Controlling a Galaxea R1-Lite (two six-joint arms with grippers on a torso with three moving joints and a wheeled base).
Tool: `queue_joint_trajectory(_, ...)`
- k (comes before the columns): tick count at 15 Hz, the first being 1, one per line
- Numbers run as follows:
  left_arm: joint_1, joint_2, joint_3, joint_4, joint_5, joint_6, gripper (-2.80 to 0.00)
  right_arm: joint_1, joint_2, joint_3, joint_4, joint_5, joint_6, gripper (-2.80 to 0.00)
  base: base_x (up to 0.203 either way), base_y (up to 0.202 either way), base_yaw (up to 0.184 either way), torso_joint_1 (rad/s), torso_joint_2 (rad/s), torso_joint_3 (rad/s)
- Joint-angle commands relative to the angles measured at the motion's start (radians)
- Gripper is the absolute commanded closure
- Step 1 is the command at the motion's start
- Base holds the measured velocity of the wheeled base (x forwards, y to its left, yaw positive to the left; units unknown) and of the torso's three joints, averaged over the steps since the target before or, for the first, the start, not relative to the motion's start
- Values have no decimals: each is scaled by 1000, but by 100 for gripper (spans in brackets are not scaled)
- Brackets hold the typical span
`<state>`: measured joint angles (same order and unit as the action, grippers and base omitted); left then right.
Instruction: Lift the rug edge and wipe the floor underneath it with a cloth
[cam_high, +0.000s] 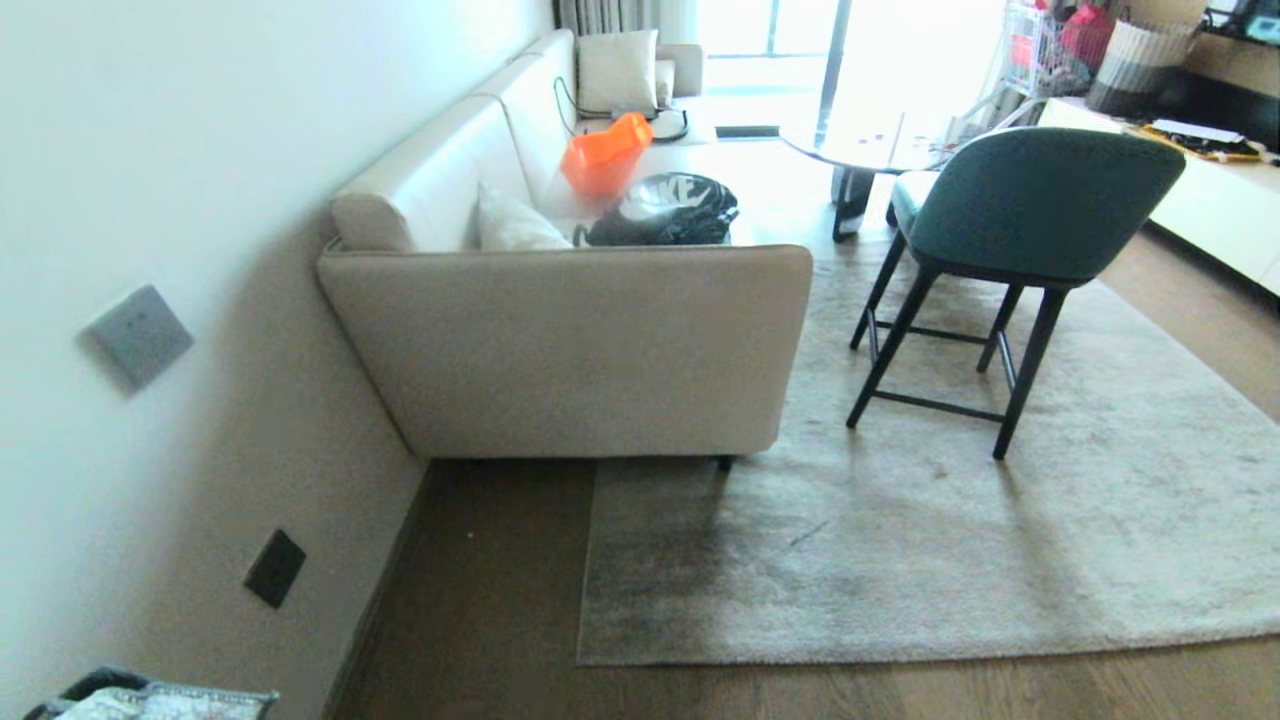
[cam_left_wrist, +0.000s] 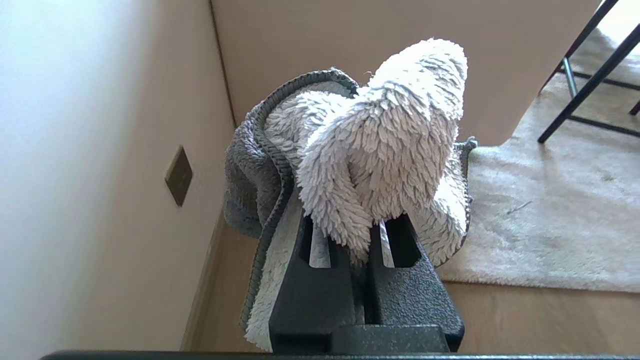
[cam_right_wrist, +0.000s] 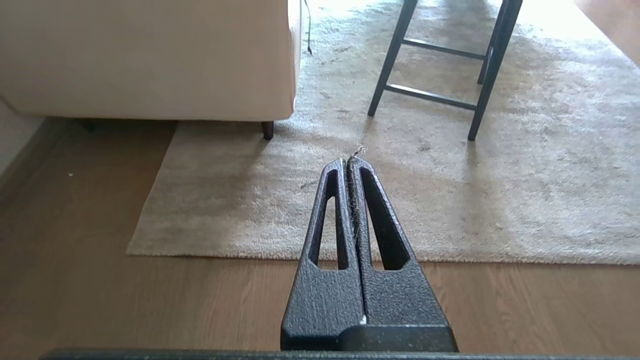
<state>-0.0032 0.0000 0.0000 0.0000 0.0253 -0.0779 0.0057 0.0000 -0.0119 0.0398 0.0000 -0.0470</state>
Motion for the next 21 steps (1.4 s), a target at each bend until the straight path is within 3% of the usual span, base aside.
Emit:
queue_joint_trajectory(1,0,0,0,0,0,-2,0,0,2,0,0,0,-1,0,0,0,0,36,-437,-383)
queue_joint_trajectory(11,0,0,0,0,1,0,0,0,2,0,0,0,-1,0,0,0,0,113,-485,-373)
queue_joint_trajectory(21,0,0,0,0,1,0,0,0,2,0,0,0,1,0,0,0,0,202,-567,-365)
